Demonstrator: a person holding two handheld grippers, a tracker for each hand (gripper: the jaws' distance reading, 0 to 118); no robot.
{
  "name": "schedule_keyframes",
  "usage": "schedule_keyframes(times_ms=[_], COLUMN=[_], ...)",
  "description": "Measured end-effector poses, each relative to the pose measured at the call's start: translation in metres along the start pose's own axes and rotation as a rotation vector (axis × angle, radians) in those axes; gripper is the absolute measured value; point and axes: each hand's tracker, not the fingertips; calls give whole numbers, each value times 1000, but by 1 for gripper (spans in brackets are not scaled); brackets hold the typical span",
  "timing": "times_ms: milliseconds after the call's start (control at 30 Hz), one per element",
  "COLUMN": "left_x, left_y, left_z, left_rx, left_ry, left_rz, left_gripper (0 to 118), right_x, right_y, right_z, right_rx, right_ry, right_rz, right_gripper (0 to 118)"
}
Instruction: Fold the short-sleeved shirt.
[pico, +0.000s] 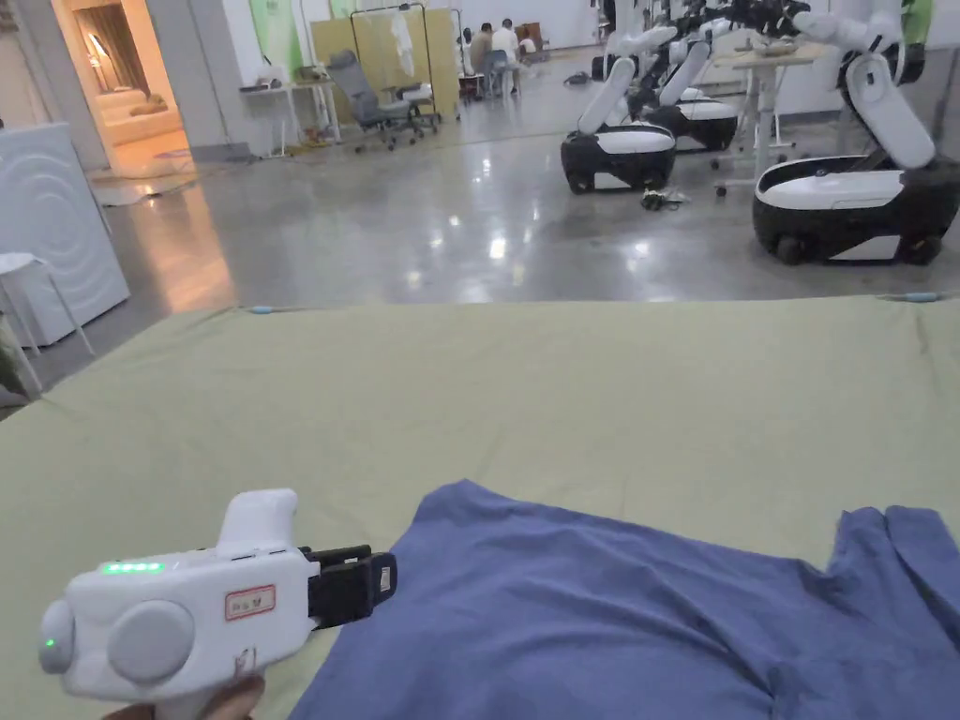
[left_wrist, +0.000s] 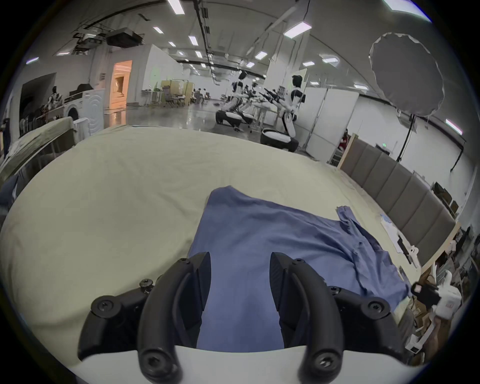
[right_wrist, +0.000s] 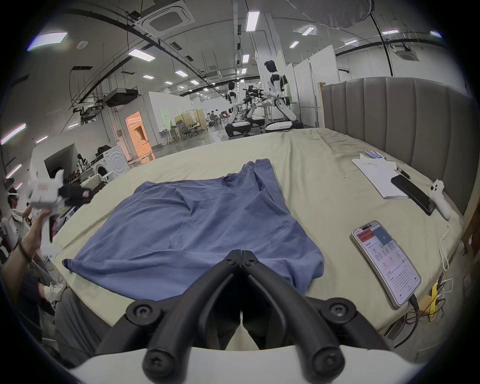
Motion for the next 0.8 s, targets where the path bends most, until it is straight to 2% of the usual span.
schedule_keyframes(times_ms=[133, 233, 333, 533, 633, 700, 800], left_x=[-5, -7, -6, -13, -6, -2, 6], left_y=[52, 79, 86, 87, 80, 82, 79], left_z=[-83, -149, -191, -248, -255, -257, -263], left_rx=[-91, -195, -217, -314, -313, -309, -325], left_ry=[6, 56, 127, 113, 175, 171, 207], left_rz=[31, 24, -32, 30, -51, -42, -81], left_gripper=[47, 48, 48, 48, 38, 15, 10], right_x=[7, 26, 42, 64, 73, 76, 83], right_y=[4, 4, 3, 1, 3, 8, 30], right_z=[-4, -6, -10, -21, -26, -30, -44], right_rx=[-19, -23, -29, -60, -64, -67, -78], right_ry=[-21, -38, -66, -121, -103, -105, -83], right_rz=[33, 18, -5, -28, -71, -68, -39], right_gripper=[0, 0, 0, 0, 0, 0, 0])
